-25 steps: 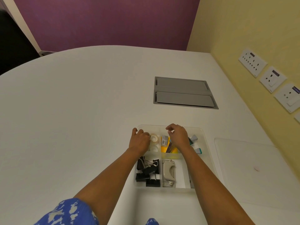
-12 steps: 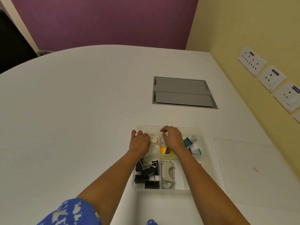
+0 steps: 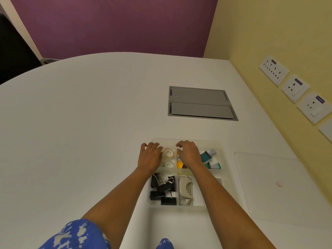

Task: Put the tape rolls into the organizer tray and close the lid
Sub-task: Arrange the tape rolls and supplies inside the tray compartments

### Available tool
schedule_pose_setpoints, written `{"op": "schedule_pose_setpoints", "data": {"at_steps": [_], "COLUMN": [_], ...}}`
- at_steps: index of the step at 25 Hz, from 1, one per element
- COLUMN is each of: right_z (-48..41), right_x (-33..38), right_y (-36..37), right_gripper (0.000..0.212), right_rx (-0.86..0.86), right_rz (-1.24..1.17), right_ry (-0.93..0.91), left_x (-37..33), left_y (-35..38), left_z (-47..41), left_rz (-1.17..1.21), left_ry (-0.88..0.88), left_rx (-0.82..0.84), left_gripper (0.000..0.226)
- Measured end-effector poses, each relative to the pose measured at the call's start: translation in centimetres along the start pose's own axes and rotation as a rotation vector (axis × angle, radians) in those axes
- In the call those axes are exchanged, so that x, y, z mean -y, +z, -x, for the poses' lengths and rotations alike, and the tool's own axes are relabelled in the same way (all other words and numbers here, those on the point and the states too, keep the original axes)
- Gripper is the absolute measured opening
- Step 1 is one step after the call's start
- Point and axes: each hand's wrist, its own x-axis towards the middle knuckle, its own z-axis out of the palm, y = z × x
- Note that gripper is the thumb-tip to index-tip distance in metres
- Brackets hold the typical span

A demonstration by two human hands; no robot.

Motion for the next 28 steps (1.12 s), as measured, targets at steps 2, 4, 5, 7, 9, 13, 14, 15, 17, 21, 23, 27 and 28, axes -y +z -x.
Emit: {"op": "schedule_pose_setpoints", "data": {"at_steps": [2, 4, 5, 7, 9, 13, 14, 15, 17, 21, 23, 27, 28], "right_z": [0.7, 1.5, 1.9, 2.8, 3.8, 6.1, 6.7, 7.3, 8.5, 10.1, 10.4, 10.0, 9.8], "right_x": [0.1, 0.2, 0.3, 0.6, 0.9, 1.9, 2.2, 2.5, 2.8, 2.0, 0.8, -3.4, -4.9], "right_y": [-0.3, -0.6, -0.7, -1.0, -1.1, -0.8, -0.7, -0.6, -0.3, -0.3, -0.9, -3.0, -3.7], "right_gripper": [0.030, 0.030, 0.030, 0.029, 0.029, 0.028, 0.028, 0.028, 0.028, 0.029, 0.028, 0.029, 0.029], "right_rx": [0.000, -0.012, -0.021, -0.037, -0.051, -0.076, -0.082, -0.085, -0.083, -0.094, -0.104, -0.159, -0.169], "right_rz": [0.019, 0.025, 0.028, 0.036, 0.033, 0.014, 0.001, -0.009, -0.022, -0.019, 0.003, 0.010, 0.014], "right_ry": [0.005, 0.012, 0.016, 0.029, 0.042, 0.080, 0.090, 0.097, 0.097, 0.094, 0.091, 0.140, 0.151], "left_x": [0.2, 0.2, 0.2, 0.2, 0.3, 0.7, 0.8, 0.9, 0.9, 0.0, -1.0, -4.9, -6.3], "left_y": [-0.4, -0.8, -1.0, -1.5, -1.8, -2.6, -2.7, -2.8, -2.9, -2.7, -2.6, -2.6, -2.6], "left_z": [0.5, 1.0, 1.3, 2.0, 3.0, 5.2, 5.7, 6.1, 6.9, 7.6, 7.5, 5.4, 4.6], "left_rz": [0.003, 0.014, 0.020, 0.024, 0.030, 0.041, 0.043, 0.045, 0.047, 0.060, 0.072, 0.119, 0.143], "left_ry": [-0.003, -0.001, 0.002, 0.012, 0.026, 0.066, 0.076, 0.082, 0.089, 0.092, 0.093, 0.103, 0.098], "left_rx": [-0.012, -0.023, -0.026, -0.024, -0.025, -0.028, -0.030, -0.031, -0.028, -0.029, -0.030, -0.049, -0.054], "left_gripper": [0.037, 0.037, 0.037, 0.037, 0.037, 0.035, 0.035, 0.035, 0.035, 0.035, 0.034, 0.034, 0.034]}}
